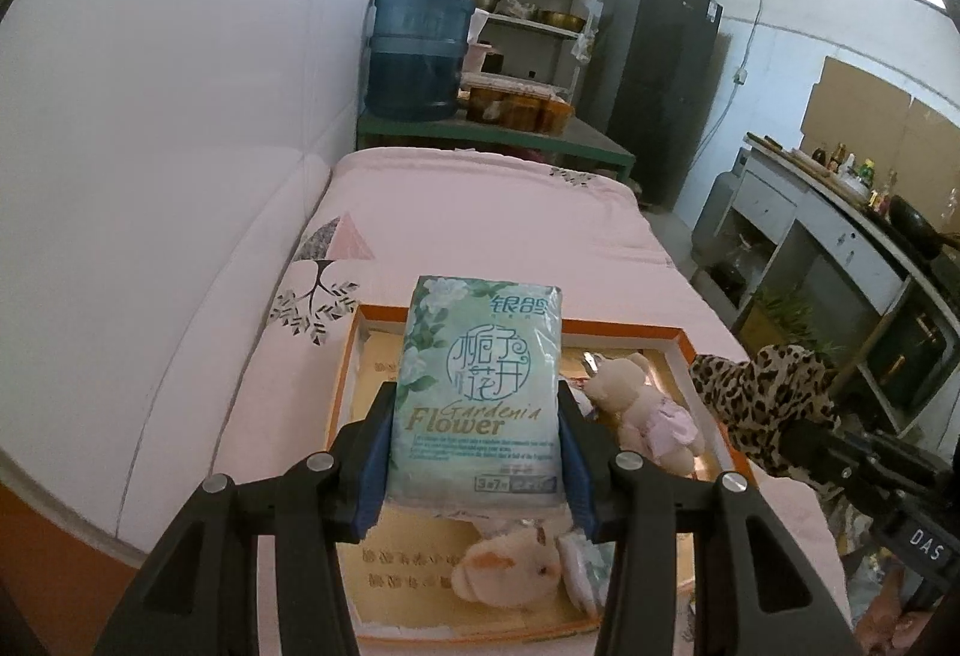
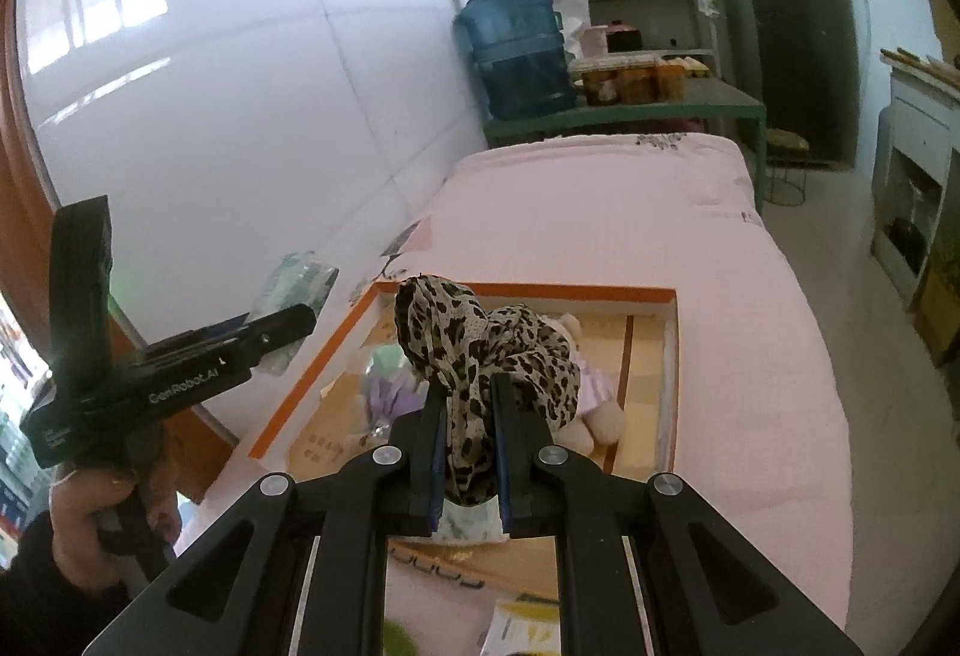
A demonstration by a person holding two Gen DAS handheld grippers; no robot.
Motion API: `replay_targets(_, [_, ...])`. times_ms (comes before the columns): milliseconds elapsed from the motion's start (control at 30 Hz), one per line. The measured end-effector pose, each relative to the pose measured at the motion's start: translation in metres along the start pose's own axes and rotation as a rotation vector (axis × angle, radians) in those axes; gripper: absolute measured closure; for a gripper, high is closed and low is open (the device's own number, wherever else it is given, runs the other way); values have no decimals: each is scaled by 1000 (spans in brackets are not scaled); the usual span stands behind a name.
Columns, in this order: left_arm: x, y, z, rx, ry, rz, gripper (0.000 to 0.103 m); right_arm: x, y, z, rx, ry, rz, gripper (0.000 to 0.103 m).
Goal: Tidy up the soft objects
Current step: 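Carry the tissue pack with the left tool while the right carries the leopard cloth over the lid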
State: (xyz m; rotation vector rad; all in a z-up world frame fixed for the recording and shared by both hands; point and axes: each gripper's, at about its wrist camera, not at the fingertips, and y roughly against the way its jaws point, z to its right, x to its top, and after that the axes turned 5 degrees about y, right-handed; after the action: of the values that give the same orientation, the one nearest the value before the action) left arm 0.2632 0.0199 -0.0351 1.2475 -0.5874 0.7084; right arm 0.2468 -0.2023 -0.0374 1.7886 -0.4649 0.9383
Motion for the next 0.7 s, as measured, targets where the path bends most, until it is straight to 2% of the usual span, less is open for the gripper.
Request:
replay_targets(467, [15, -33, -10, 16, 34, -49, 55, 20, -40, -5, -30, 48, -34, 90])
replay_targets(700, [17, -53, -17, 51, 44, -88, 55, 24, -62, -7, -49, 79, -69, 90])
